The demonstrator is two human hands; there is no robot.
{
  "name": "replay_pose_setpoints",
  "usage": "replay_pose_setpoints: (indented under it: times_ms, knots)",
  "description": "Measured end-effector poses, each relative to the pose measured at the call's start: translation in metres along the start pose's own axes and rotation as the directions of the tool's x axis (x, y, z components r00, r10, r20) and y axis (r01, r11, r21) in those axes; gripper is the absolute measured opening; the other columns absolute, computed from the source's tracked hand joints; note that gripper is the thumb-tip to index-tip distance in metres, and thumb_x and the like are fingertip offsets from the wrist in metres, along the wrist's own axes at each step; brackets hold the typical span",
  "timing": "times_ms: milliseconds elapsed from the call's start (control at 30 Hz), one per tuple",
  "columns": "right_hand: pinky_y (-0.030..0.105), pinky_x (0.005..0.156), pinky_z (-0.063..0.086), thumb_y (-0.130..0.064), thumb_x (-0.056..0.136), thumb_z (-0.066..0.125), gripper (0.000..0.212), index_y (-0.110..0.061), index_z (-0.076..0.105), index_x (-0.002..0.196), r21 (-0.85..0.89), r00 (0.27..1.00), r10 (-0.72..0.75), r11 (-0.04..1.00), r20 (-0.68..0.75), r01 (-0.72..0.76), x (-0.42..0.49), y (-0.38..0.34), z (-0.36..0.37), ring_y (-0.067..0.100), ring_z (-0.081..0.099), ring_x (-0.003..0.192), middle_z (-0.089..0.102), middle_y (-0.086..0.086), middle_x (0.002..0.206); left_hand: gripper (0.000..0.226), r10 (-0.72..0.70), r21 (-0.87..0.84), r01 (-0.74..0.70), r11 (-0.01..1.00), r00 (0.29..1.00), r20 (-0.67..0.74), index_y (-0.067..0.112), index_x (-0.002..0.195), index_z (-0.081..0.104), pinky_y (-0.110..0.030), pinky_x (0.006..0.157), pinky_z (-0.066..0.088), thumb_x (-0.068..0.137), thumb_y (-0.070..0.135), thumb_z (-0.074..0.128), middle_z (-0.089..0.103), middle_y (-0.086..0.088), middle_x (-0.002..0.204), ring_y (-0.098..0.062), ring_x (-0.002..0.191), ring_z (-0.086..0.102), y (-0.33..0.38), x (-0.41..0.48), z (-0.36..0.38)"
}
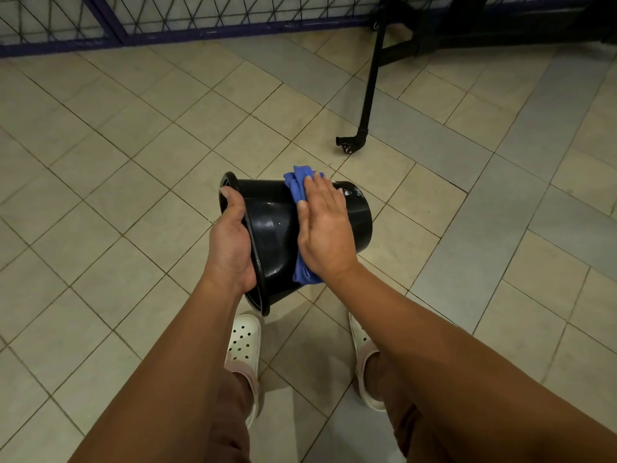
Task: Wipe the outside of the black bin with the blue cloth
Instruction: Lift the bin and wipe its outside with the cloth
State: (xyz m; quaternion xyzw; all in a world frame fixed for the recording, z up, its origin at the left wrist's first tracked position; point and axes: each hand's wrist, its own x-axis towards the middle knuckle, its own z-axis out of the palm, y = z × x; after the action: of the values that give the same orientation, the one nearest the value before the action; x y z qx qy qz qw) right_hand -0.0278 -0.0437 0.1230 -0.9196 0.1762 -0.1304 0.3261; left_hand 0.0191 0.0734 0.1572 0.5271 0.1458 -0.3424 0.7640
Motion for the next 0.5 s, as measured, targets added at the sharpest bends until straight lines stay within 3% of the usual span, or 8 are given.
replay_pose_setpoints:
  times_ms: [67,233,300,433,500]
  knots:
    - [0.038,0.119,0.009,-0.034,0.098,0.019,0.054,-0.005,0.036,0.141,-0.019,1.0,0.002,1.0,-0.022,-0.002,-0.006,-0.005,0.005,0.023,0.02,0.143,0.033,0.013,0.15,0.074,-0.005,0.008,0.005,1.0,1.0,-0.001,0.013,0.134,0.058,-0.05,0.097,0.051,0.095,0.068,0.028,0.07,-0.014,0.123,-0.031,0.114,0.067,-0.001,0.0,0.0]
    - [0.04,0.117,0.019,-0.03,0.099,0.027,0.049,-0.005,0.041,0.138,0.012,0.973,-0.223,0.975,0.062,0.223,0.001,0.004,0.001,0.025,0.03,0.139,0.041,0.013,0.145,0.074,-0.038,0.024,0.039,0.999,0.999,-0.002,0.016,0.136,0.057,-0.048,0.095,0.052,0.094,0.069,0.027,0.068,-0.013,0.126,-0.03,0.114,0.067,-0.003,0.001,0.001]
    - [0.038,0.117,0.018,-0.029,0.1,0.029,0.046,-0.007,0.04,0.139,0.06,0.983,-0.176,0.983,0.05,0.173,0.006,0.014,0.0,0.023,0.03,0.139,0.041,0.011,0.145,0.077,-0.014,0.044,0.016,0.999,0.999,-0.045,0.017,0.135,0.057,-0.052,0.094,0.053,0.086,0.073,0.038,0.068,-0.015,0.126,-0.033,0.113,0.067,-0.003,-0.002,0.004]
    - [0.029,0.117,0.009,-0.032,0.099,0.026,0.049,-0.01,0.037,0.142,0.094,0.997,0.072,0.993,0.03,-0.075,0.0,0.026,0.003,0.019,0.024,0.141,0.036,0.008,0.149,0.084,0.013,0.072,-0.003,0.997,0.991,-0.136,0.018,0.129,0.061,-0.058,0.088,0.055,0.072,0.078,0.046,0.072,-0.013,0.117,-0.035,0.106,0.07,-0.002,-0.004,0.002]
    - [0.031,0.118,0.009,-0.03,0.1,0.026,0.048,-0.009,0.038,0.141,0.05,0.998,0.07,0.996,0.0,-0.07,-0.004,0.02,0.009,0.02,0.024,0.142,0.036,0.009,0.149,0.088,0.005,0.09,0.007,0.996,0.991,-0.137,0.019,0.129,0.062,-0.06,0.09,0.054,0.067,0.081,0.049,0.071,-0.013,0.119,-0.036,0.108,0.069,-0.001,-0.003,-0.001]
